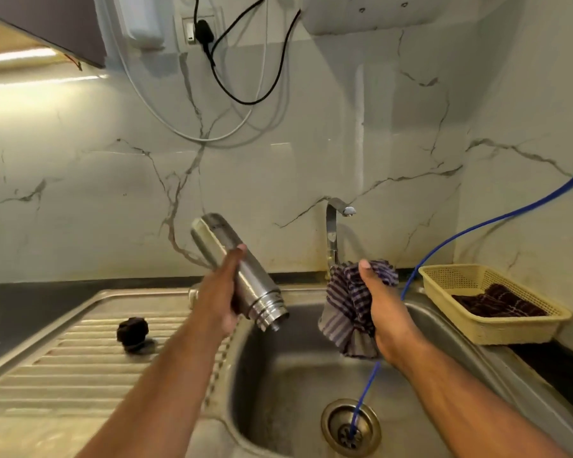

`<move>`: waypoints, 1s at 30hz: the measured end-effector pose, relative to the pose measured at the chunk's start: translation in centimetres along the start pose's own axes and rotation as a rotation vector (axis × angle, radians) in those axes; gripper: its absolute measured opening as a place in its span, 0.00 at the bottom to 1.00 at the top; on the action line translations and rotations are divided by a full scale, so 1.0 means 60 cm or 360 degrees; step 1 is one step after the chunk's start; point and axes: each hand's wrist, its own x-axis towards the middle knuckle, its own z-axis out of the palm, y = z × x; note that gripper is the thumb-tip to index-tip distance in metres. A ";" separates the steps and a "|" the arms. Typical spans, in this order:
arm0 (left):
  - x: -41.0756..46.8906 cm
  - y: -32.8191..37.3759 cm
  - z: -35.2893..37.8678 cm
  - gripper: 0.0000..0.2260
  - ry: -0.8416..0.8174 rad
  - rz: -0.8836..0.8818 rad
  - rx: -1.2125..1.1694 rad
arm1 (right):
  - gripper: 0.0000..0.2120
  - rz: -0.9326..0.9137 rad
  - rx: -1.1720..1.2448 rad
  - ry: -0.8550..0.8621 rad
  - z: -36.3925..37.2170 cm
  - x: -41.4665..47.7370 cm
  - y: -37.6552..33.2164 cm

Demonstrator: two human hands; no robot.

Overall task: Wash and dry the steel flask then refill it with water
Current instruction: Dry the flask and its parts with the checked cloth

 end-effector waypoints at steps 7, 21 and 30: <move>-0.026 -0.080 0.015 0.30 -0.0088 -0.0536 -0.0247 | 0.44 -0.0196 -0.0293 -0.0097 0.001 -0.032 -0.016; -0.053 -0.066 0.047 0.28 -0.0343 -0.0634 -0.0143 | 0.43 -0.1305 -0.1784 -0.0503 0.000 0.007 -0.016; -0.055 -0.081 0.055 0.23 -0.0199 -0.0564 0.0030 | 0.31 -0.1353 -0.1730 -0.0649 -0.007 -0.008 0.015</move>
